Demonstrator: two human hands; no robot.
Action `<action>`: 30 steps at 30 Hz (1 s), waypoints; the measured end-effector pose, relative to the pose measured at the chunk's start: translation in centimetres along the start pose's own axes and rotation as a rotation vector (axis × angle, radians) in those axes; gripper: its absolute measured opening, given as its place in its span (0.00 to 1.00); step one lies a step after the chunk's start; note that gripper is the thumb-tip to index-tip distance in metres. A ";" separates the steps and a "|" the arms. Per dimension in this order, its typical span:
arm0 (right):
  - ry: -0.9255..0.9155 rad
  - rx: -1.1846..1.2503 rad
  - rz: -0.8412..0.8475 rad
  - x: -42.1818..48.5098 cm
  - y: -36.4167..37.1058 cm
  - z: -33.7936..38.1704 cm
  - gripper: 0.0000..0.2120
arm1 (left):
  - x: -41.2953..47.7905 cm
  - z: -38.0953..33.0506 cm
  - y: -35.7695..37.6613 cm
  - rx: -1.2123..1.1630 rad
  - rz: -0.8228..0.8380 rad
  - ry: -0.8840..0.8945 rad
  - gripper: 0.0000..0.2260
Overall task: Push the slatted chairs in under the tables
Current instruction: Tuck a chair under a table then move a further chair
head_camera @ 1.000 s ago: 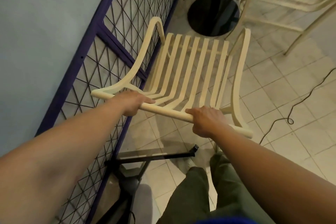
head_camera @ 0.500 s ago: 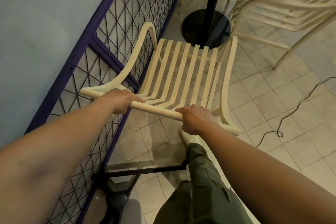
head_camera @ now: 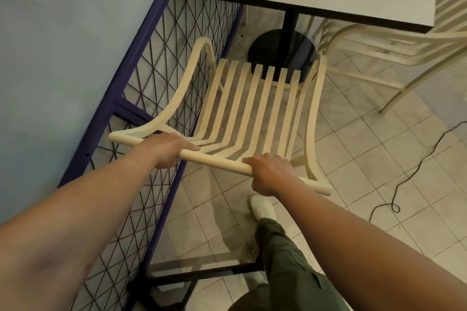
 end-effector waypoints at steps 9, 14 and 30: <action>0.012 0.013 0.009 4.6 -3.3 0.2 0.24 | 3.7 3.3 -3.4 -0.003 0.005 0.000 0.35; 0.014 -0.003 0.017 6.4 -5.1 -0.2 0.25 | 5.5 4.6 -4.6 -0.012 -0.041 0.021 0.33; 0.017 -0.005 0.021 8.8 -7.3 -1.2 0.24 | 7.6 5.1 -7.2 -0.011 -0.047 0.024 0.35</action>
Point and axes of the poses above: each hand's wrist, its own x-axis towards the middle knuckle, its own y-axis out of the palm, z = x × y, the point moved 5 cm from there along x, towards the middle knuckle, and after that the axes turned 5 degrees about x, right-handed, at the moved point
